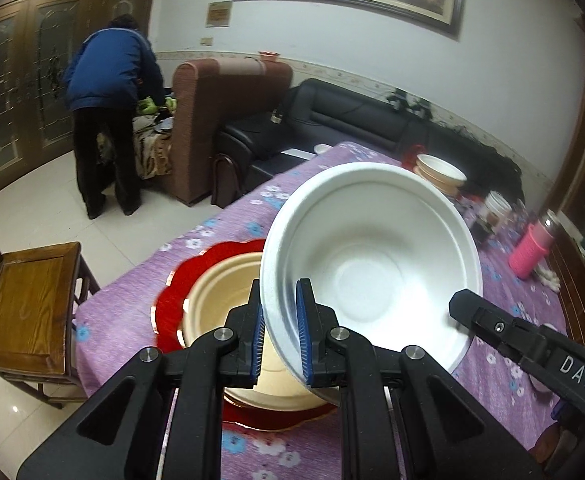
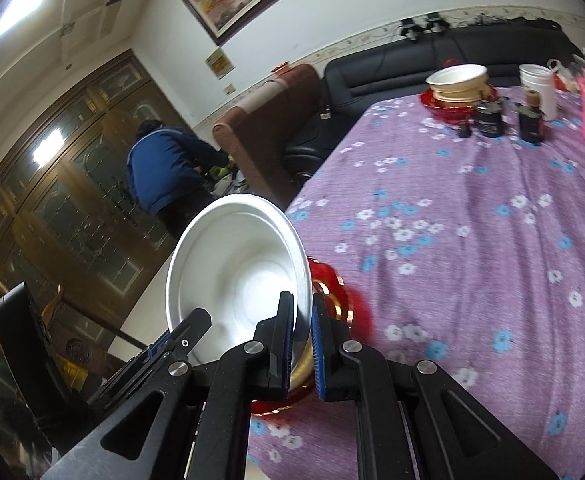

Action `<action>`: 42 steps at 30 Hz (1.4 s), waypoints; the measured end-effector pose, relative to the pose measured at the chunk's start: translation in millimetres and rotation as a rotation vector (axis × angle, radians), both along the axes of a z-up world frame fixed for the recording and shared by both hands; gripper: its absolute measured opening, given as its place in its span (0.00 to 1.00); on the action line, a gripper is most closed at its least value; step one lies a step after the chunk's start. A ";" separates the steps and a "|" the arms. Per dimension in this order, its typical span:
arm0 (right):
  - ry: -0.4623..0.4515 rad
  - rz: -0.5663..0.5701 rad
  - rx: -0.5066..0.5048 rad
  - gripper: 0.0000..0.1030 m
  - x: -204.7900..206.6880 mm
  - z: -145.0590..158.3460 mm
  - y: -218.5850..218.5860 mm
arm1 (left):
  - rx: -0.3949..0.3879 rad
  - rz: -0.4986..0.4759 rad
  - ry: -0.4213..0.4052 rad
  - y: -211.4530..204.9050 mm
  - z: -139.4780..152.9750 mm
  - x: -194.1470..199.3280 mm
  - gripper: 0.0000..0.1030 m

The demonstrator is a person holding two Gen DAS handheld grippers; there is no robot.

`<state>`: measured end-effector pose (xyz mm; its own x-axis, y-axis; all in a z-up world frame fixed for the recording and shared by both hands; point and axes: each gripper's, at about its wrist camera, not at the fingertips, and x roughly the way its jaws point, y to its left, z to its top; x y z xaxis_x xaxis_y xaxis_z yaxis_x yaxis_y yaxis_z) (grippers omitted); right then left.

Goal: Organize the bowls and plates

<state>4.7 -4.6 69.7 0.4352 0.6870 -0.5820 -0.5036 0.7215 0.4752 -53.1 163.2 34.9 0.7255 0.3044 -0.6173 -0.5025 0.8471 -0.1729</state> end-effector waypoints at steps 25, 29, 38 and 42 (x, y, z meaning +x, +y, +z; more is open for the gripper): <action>0.107 0.101 -0.069 0.08 18.4 -35.5 46.8 | 0.007 0.086 0.122 17.9 -24.3 1.5 0.12; 0.113 0.107 -0.081 0.08 18.9 -38.5 50.3 | -0.002 0.088 0.134 19.7 -27.0 4.8 0.12; 0.121 0.115 -0.100 0.08 19.0 -40.2 55.8 | -0.010 0.089 0.142 23.4 -27.0 7.7 0.12; 0.121 0.117 -0.108 0.08 18.3 -39.1 58.3 | -0.013 0.086 0.144 25.2 -25.5 5.3 0.12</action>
<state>23.0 53.8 30.7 0.2788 0.6594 -0.6982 -0.5307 0.7117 0.4603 -47.8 188.4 9.4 0.6006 0.3531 -0.7174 -0.5934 0.7982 -0.1040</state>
